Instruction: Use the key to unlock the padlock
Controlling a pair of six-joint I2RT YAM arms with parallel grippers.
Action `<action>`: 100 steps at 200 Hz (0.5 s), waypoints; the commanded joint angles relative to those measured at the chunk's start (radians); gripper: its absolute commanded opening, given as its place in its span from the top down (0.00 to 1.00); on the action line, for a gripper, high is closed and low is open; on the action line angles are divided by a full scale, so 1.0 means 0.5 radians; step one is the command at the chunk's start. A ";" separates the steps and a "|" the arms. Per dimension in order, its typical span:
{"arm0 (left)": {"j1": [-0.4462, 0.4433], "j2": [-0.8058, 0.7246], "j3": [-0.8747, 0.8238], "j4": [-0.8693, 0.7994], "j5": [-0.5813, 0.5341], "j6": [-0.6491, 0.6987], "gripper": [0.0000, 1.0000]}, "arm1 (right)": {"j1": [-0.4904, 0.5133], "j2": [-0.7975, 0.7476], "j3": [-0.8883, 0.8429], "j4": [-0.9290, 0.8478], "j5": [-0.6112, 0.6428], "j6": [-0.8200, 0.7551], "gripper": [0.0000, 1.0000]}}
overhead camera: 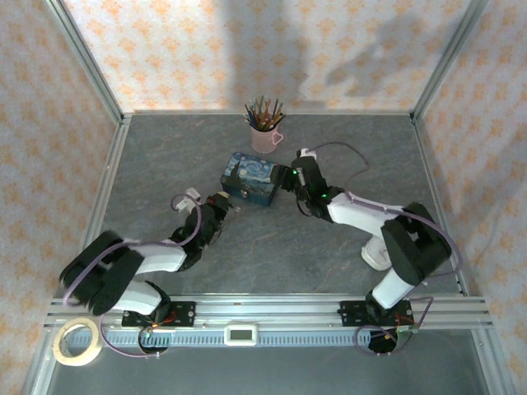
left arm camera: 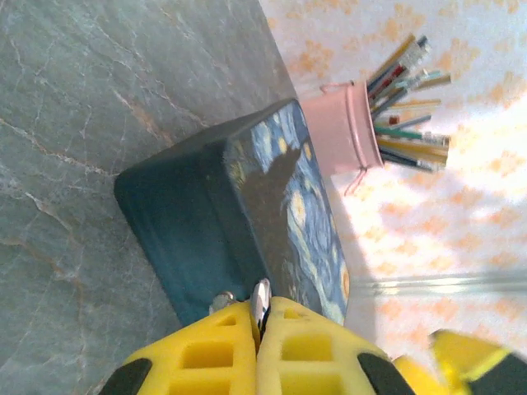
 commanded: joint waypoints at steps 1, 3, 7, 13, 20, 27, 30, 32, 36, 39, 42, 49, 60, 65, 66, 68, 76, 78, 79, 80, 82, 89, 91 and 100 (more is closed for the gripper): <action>0.012 -0.200 0.136 -0.810 0.135 0.407 1.00 | -0.011 -0.159 -0.045 -0.202 0.132 -0.213 0.29; 0.012 -0.216 0.150 -0.867 0.140 0.426 1.00 | -0.012 -0.164 -0.047 -0.216 0.141 -0.221 0.29; 0.012 -0.252 0.170 -0.962 0.151 0.458 1.00 | -0.013 -0.186 -0.053 -0.243 0.161 -0.238 0.28; 0.013 -0.301 0.192 -1.080 0.172 0.513 1.00 | -0.011 -0.212 -0.062 -0.282 0.192 -0.260 0.27; 0.012 -0.352 0.209 -1.209 0.195 0.562 1.00 | -0.013 -0.244 -0.071 -0.325 0.224 -0.279 0.26; 0.012 -0.396 0.229 -1.338 0.208 0.600 1.00 | -0.013 -0.270 -0.082 -0.363 0.259 -0.298 0.25; 0.012 -0.413 0.235 -1.386 0.212 0.618 1.00 | -0.015 -0.277 -0.085 -0.376 0.273 -0.302 0.25; 0.012 -0.422 0.241 -1.421 0.217 0.630 1.00 | -0.013 -0.282 -0.089 -0.381 0.284 -0.305 0.23; 0.012 -0.440 0.253 -1.484 0.224 0.653 1.00 | -0.013 -0.294 -0.098 -0.397 0.301 -0.309 0.12; 0.012 -0.450 0.263 -1.531 0.230 0.672 1.00 | -0.013 -0.302 -0.103 -0.408 0.317 -0.312 0.05; 0.012 -0.458 0.271 -1.575 0.236 0.682 1.00 | -0.013 -0.309 -0.107 -0.418 0.334 -0.313 0.01; 0.012 -0.471 0.293 -1.668 0.250 0.711 1.00 | -0.013 -0.321 -0.117 -0.436 0.366 -0.309 0.00; 0.007 -0.479 0.317 -1.774 0.275 0.750 1.00 | -0.013 -0.335 -0.139 -0.445 0.422 -0.300 0.00; 0.001 -0.476 0.330 -1.816 0.280 0.769 1.00 | -0.013 -0.340 -0.154 -0.443 0.452 -0.294 0.00; -0.001 -0.474 0.333 -1.825 0.282 0.771 1.00 | -0.013 -0.342 -0.158 -0.442 0.456 -0.289 0.00; -0.004 -0.472 0.335 -1.839 0.284 0.777 1.00 | -0.013 -0.344 -0.164 -0.438 0.466 -0.286 0.00; -0.017 -0.461 0.351 -1.879 0.284 0.795 1.00 | -0.013 -0.354 -0.183 -0.426 0.498 -0.273 0.00; -0.020 -0.457 0.355 -1.886 0.285 0.799 1.00 | -0.011 -0.357 -0.187 -0.424 0.506 -0.272 0.00; -0.023 -0.454 0.356 -1.889 0.286 0.801 1.00 | -0.011 -0.358 -0.189 -0.423 0.508 -0.269 0.00; -0.024 -0.452 0.357 -1.892 0.285 0.804 1.00 | -0.012 -0.360 -0.192 -0.423 0.509 -0.270 0.00; -0.027 -0.447 0.359 -1.896 0.286 0.807 1.00 | -0.012 -0.360 -0.195 -0.421 0.515 -0.265 0.00; -0.039 -0.426 0.363 -1.904 0.287 0.818 1.00 | -0.013 -0.364 -0.207 -0.407 0.532 -0.256 0.00; -0.044 -0.416 0.362 -1.904 0.287 0.821 1.00 | -0.013 -0.365 -0.209 -0.405 0.539 -0.257 0.00; -0.059 -0.373 0.371 -1.903 0.284 0.831 1.00 | -0.013 -0.371 -0.219 -0.393 0.558 -0.248 0.00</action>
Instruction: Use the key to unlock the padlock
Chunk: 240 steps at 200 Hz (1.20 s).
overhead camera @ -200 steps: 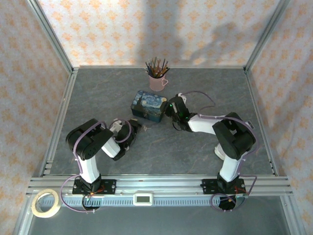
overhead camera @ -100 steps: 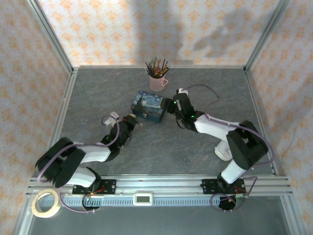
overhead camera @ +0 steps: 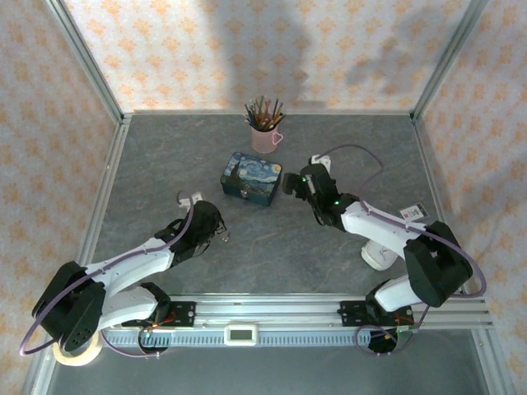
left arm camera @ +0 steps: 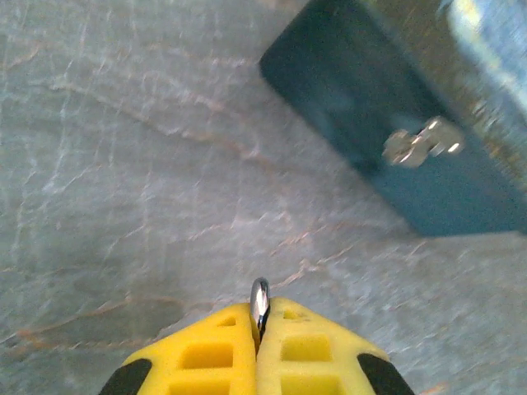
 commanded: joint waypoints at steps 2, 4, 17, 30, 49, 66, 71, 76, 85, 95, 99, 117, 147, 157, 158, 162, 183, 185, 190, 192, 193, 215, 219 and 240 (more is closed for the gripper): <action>-0.047 0.076 0.081 -0.236 0.025 0.133 1.00 | -0.013 -0.066 -0.034 -0.024 0.182 0.006 0.00; -0.054 0.085 0.083 -0.236 0.022 0.133 1.00 | -0.013 -0.066 -0.034 -0.021 0.187 0.008 0.00; -0.078 0.168 0.094 -0.201 0.023 0.131 1.00 | -0.013 -0.069 -0.038 -0.013 0.216 0.014 0.00; -0.102 0.246 0.097 -0.132 0.036 0.124 1.00 | -0.013 -0.077 -0.038 -0.009 0.229 0.013 0.00; -0.128 0.356 0.115 -0.041 0.043 0.108 1.00 | -0.016 -0.078 -0.035 -0.013 0.245 0.005 0.00; -0.153 0.430 0.144 0.015 0.024 0.094 1.00 | -0.016 -0.085 -0.045 -0.011 0.266 -0.005 0.00; -0.156 0.448 0.149 0.035 0.026 0.088 1.00 | -0.019 -0.090 -0.055 -0.007 0.267 -0.007 0.00; -0.156 0.464 0.152 0.053 0.031 0.082 1.00 | -0.026 -0.094 -0.062 -0.001 0.271 -0.009 0.00; -0.158 0.485 0.158 0.074 0.036 0.076 0.95 | -0.047 -0.102 -0.087 0.016 0.253 -0.008 0.00; -0.156 0.501 0.170 0.083 0.033 0.076 0.90 | -0.086 -0.118 -0.115 0.030 0.215 0.007 0.00; -0.159 0.502 0.177 0.079 0.026 0.075 0.86 | -0.106 -0.126 -0.127 0.036 0.198 0.011 0.00; -0.159 0.485 0.200 0.045 -0.020 0.077 0.66 | -0.209 -0.189 -0.216 0.099 0.138 0.002 0.00; -0.153 0.362 0.251 -0.045 -0.189 0.116 0.42 | -0.411 -0.295 -0.364 0.234 0.122 -0.170 0.00; -0.139 0.306 0.275 -0.069 -0.293 0.152 0.35 | -0.499 -0.312 -0.408 0.286 0.122 -0.254 0.00; -0.137 0.300 0.278 -0.069 -0.302 0.157 0.35 | -0.508 -0.313 -0.415 0.293 0.124 -0.262 0.00; -0.124 0.279 0.284 -0.073 -0.337 0.183 0.33 | -0.534 -0.316 -0.430 0.318 0.123 -0.286 0.00; 0.014 0.176 0.346 -0.065 -0.518 0.329 0.26 | -0.759 -0.288 -0.521 0.457 0.143 -0.431 0.00; 0.035 0.165 0.351 -0.064 -0.527 0.343 0.26 | -0.777 -0.282 -0.529 0.473 0.144 -0.445 0.00; 0.082 0.142 0.360 -0.042 -0.543 0.380 0.24 | -0.826 -0.269 -0.546 0.515 0.139 -0.464 0.00; 0.112 0.135 0.363 -0.031 -0.546 0.396 0.23 | -0.846 -0.264 -0.553 0.535 0.134 -0.473 0.00; 0.125 0.128 0.363 -0.023 -0.548 0.404 0.22 | -0.856 -0.262 -0.558 0.545 0.131 -0.479 0.00; 0.403 0.074 0.359 0.142 -0.608 0.552 0.15 | -1.011 -0.171 -0.638 0.792 0.086 -0.547 0.00; 0.447 0.073 0.363 0.168 -0.626 0.582 0.15 | -1.030 -0.150 -0.647 0.830 0.079 -0.553 0.00; 0.613 0.100 0.370 0.304 -0.842 0.785 0.09 | -1.068 -0.029 -0.696 1.051 0.020 -0.602 0.00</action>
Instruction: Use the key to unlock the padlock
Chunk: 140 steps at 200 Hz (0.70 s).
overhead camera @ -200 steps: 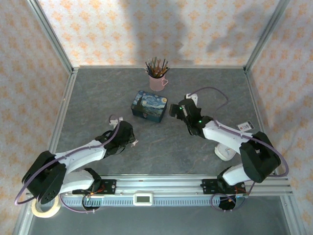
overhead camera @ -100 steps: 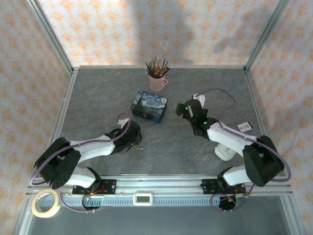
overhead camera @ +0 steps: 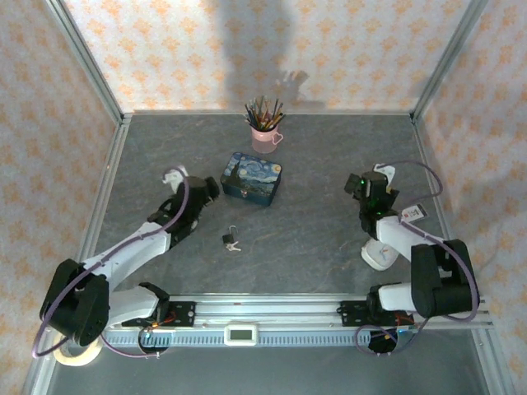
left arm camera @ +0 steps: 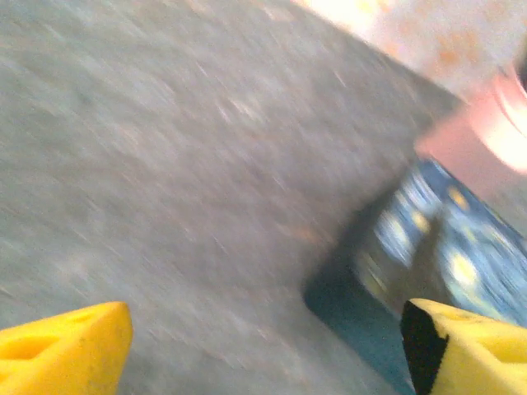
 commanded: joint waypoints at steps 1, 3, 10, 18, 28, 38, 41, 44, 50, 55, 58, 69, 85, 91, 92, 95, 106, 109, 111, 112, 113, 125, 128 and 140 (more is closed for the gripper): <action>0.150 0.013 0.034 0.183 -0.330 0.318 0.09 | -0.030 0.127 -0.068 0.384 -0.058 -0.136 0.00; 0.161 0.020 0.030 0.208 -0.350 0.342 0.08 | -0.031 0.140 -0.072 0.425 -0.060 -0.143 0.00; 0.195 0.042 0.011 0.291 -0.422 0.407 0.07 | -0.033 0.179 -0.106 0.542 -0.073 -0.164 0.00; 0.238 0.075 -0.016 0.383 -0.484 0.479 0.06 | -0.034 0.216 -0.138 0.672 -0.075 -0.178 0.00; 0.287 0.122 -0.053 0.469 -0.518 0.529 0.06 | -0.034 0.223 -0.123 0.704 -0.093 -0.200 0.00; 0.351 0.174 -0.081 0.534 -0.527 0.550 0.06 | -0.034 0.219 -0.193 0.895 -0.123 -0.220 0.00; 0.364 0.188 -0.086 0.551 -0.540 0.558 0.06 | -0.034 0.218 -0.220 0.969 -0.128 -0.223 0.00; 0.374 0.200 -0.092 0.568 -0.555 0.566 0.06 | -0.036 0.219 -0.246 1.037 -0.134 -0.231 0.00; 0.390 0.233 -0.111 0.612 -0.595 0.597 0.06 | -0.037 0.215 -0.257 1.070 -0.131 -0.253 0.00; 0.398 0.256 -0.129 0.667 -0.625 0.630 0.06 | -0.038 0.215 -0.265 1.097 -0.115 -0.258 0.00; 0.403 0.272 -0.143 0.714 -0.640 0.649 0.06 | -0.037 0.222 -0.278 1.133 -0.103 -0.261 0.00; 0.431 0.308 -0.134 0.749 -0.633 0.693 0.06 | -0.042 0.268 -0.358 1.333 -0.088 -0.264 0.00; 0.438 0.362 -0.181 0.942 -0.676 0.807 0.06 | -0.051 0.264 -0.423 1.436 -0.097 -0.250 0.00; 0.437 0.380 -0.218 1.044 -0.686 0.848 0.07 | -0.060 0.267 -0.452 1.477 -0.115 -0.242 0.00; 0.437 0.383 -0.224 1.062 -0.687 0.856 0.07 | -0.062 0.269 -0.460 1.500 -0.119 -0.240 0.00; 0.439 0.391 -0.245 1.115 -0.689 0.873 0.07 | -0.071 0.276 -0.483 1.552 -0.137 -0.240 0.00; 0.438 0.424 -0.320 1.306 -0.691 0.936 0.07 | -0.094 0.307 -0.571 1.699 -0.183 -0.229 0.00; 0.437 0.438 -0.342 1.353 -0.693 0.954 0.07 | -0.095 0.335 -0.590 1.772 -0.175 -0.230 0.00; 0.437 0.445 -0.355 1.393 -0.694 0.965 0.07 | -0.095 0.344 -0.604 1.826 -0.173 -0.233 0.00; 0.437 0.447 -0.361 1.415 -0.693 0.969 0.07 | -0.095 0.349 -0.609 1.844 -0.173 -0.233 0.00; 0.437 0.452 -0.368 1.433 -0.696 0.973 0.07 | -0.095 0.350 -0.617 1.861 -0.174 -0.235 0.00; 0.437 0.495 -0.439 1.621 -0.692 1.016 0.07 | -0.095 0.306 -0.589 1.750 -0.172 -0.226 0.00; 0.437 0.507 -0.457 1.672 -0.693 1.026 0.07 | -0.095 0.303 -0.580 1.712 -0.172 -0.222 0.00; 0.440 0.564 -0.550 1.961 -0.694 1.108 0.07 | -0.095 0.332 -0.604 1.820 -0.170 -0.233 0.00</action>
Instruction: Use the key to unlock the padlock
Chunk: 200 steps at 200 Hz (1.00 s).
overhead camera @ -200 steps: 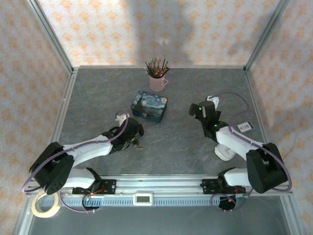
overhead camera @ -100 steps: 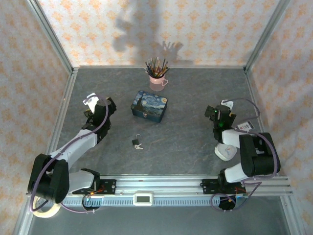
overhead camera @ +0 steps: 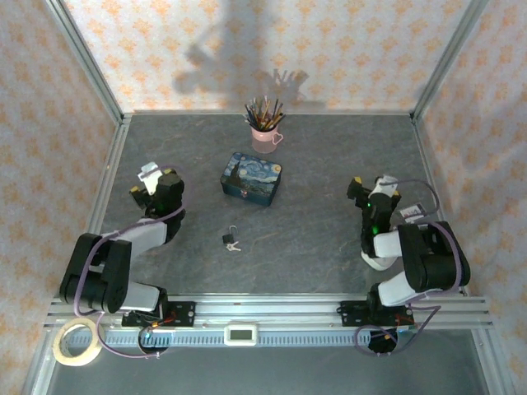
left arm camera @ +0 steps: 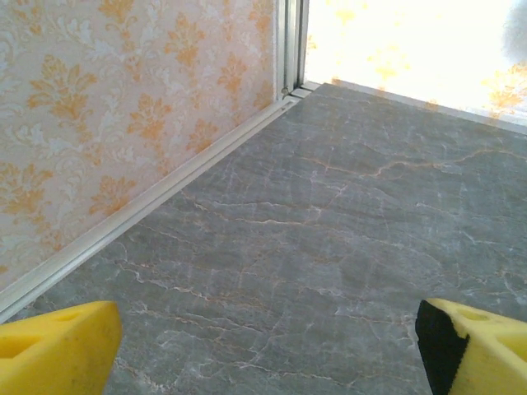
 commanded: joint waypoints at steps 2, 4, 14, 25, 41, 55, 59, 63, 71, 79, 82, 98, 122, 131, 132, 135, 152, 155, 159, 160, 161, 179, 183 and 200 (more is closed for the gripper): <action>0.010 0.095 -0.152 0.684 -0.081 0.239 0.07 | -0.007 0.012 -0.008 0.273 -0.012 -0.021 0.00; 0.009 0.098 -0.156 0.697 -0.089 0.241 0.07 | -0.007 0.004 -0.004 0.253 -0.012 -0.022 0.00; 0.028 0.109 -0.189 0.781 -0.038 0.207 0.07 | -0.007 0.000 0.010 0.210 -0.013 -0.024 0.00; 0.050 0.139 -0.235 0.872 0.053 0.208 0.07 | -0.007 -0.003 0.005 0.221 -0.012 -0.021 0.00; 0.061 0.129 -0.266 0.914 0.143 0.223 0.06 | -0.007 -0.001 0.000 0.237 -0.012 -0.023 0.00; 0.072 0.128 -0.354 1.119 0.315 0.301 0.06 | -0.007 -0.002 -0.003 0.239 -0.014 -0.023 0.00; 0.071 0.132 -0.390 1.188 0.340 0.321 0.06 | -0.007 -0.006 -0.002 0.234 -0.014 -0.025 0.00; 0.072 0.126 -0.415 1.214 0.374 0.325 0.06 | -0.007 -0.005 -0.002 0.227 -0.015 -0.023 0.00; 0.073 0.103 -0.445 1.230 0.435 0.320 0.06 | -0.008 -0.003 -0.002 0.234 -0.015 -0.025 0.00; 0.074 0.115 -0.472 1.294 0.486 0.341 0.06 | -0.007 -0.006 -0.002 0.230 -0.013 -0.023 0.00; 0.072 0.126 -0.480 1.332 0.506 0.355 0.06 | -0.007 -0.007 -0.002 0.230 -0.015 -0.023 0.00; 0.082 0.205 -0.525 1.480 0.562 0.359 0.05 | -0.007 -0.006 -0.002 0.232 -0.015 -0.023 0.00; 0.092 0.211 -0.505 1.414 0.594 0.349 0.05 | -0.007 -0.006 0.000 0.232 -0.015 -0.023 0.00; 0.091 0.230 -0.499 1.417 0.594 0.364 0.01 | -0.007 -0.005 -0.002 0.232 -0.015 -0.024 0.00; 0.092 0.238 -0.501 1.453 0.593 0.368 0.01 | -0.007 -0.005 -0.002 0.232 -0.015 -0.025 0.00; 0.092 0.259 -0.509 1.521 0.589 0.380 0.01 | -0.007 -0.003 -0.002 0.230 -0.015 -0.023 0.00; 0.092 0.244 -0.501 1.469 0.591 0.367 0.01 | -0.007 -0.005 0.003 0.226 -0.015 -0.024 0.00; 0.092 0.236 -0.498 1.454 0.591 0.365 0.01 | -0.007 -0.004 0.002 0.227 -0.015 -0.026 0.00; 0.090 0.238 -0.499 1.460 0.592 0.365 0.01 | -0.007 -0.002 0.002 0.226 -0.015 -0.025 0.00; 0.091 0.240 -0.500 1.465 0.591 0.365 0.01 | -0.007 -0.004 0.001 0.226 -0.015 -0.024 0.00; 0.091 0.243 -0.500 1.472 0.591 0.365 0.01 | -0.007 -0.003 0.003 0.226 -0.015 -0.023 0.00; 0.092 0.258 -0.507 1.509 0.590 0.377 0.01 | -0.007 -0.006 0.000 0.229 -0.015 -0.025 0.00; 0.091 0.250 -0.502 1.484 0.591 0.372 0.01 | -0.007 -0.007 0.000 0.229 -0.015 -0.024 0.00; 0.091 0.267 -0.513 1.537 0.586 0.384 0.01 | -0.007 -0.004 0.003 0.229 -0.021 -0.026 0.00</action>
